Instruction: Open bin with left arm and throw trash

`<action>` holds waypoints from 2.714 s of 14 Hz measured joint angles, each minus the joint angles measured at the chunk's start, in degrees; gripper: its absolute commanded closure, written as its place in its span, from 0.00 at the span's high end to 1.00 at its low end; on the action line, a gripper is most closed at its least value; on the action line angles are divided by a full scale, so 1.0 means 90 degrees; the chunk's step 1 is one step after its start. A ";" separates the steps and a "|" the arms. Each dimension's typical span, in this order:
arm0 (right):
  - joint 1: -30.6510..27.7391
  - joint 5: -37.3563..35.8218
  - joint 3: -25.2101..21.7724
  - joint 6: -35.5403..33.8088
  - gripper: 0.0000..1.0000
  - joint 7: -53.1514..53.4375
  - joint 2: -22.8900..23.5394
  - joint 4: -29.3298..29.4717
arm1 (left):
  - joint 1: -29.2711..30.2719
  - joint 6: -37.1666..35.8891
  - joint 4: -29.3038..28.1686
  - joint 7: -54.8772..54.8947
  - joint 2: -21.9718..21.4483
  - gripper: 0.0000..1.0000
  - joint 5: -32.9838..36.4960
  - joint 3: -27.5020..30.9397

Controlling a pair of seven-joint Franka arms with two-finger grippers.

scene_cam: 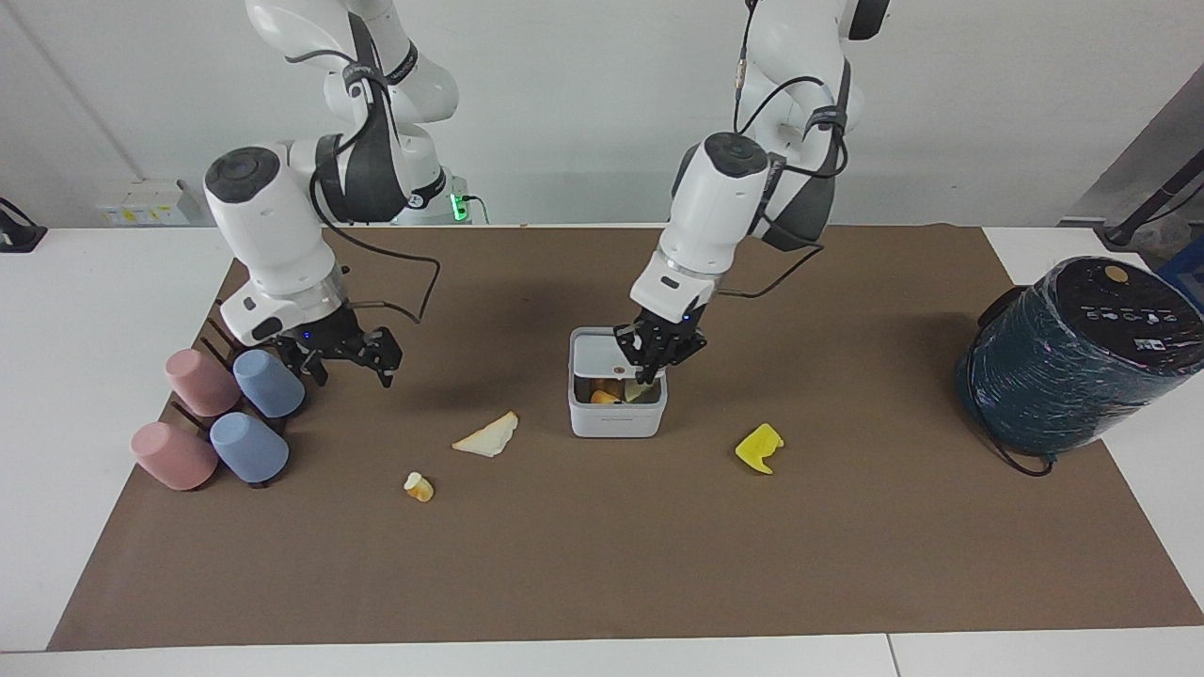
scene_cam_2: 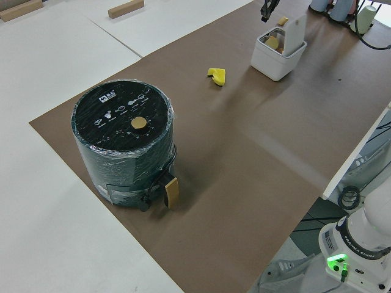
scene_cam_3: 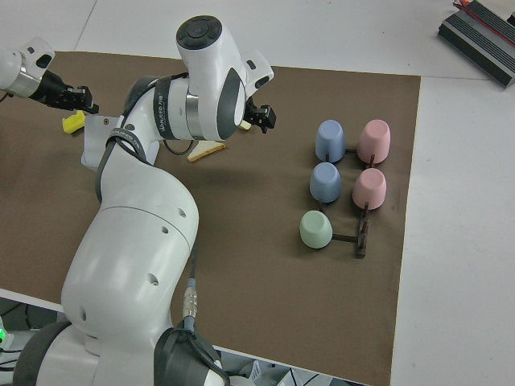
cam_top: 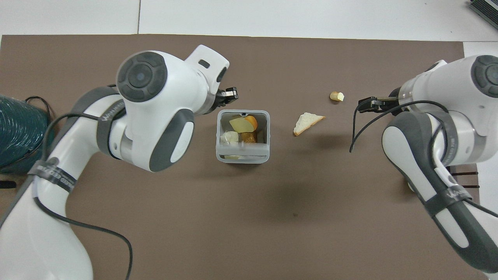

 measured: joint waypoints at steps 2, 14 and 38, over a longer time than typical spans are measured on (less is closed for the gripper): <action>0.0091 0.0000 -0.0001 0.0690 1.00 0.0000 0.0322 -0.0121 | 0.0315 0.0032 0.0050 0.0170 0.0055 0.72 0.0000 0.0007; 0.0539 -0.0008 0.0009 0.3090 0.00 -0.0464 0.1541 -0.0159 | 0.0763 0.1851 -0.1507 0.2137 0.0540 1.00 0.0000 0.0008; 0.2101 -0.0009 0.0037 0.0949 0.00 0.2710 -0.0093 0.0496 | 0.1346 0.0269 -0.0550 0.4142 0.0609 0.00 0.0505 0.0352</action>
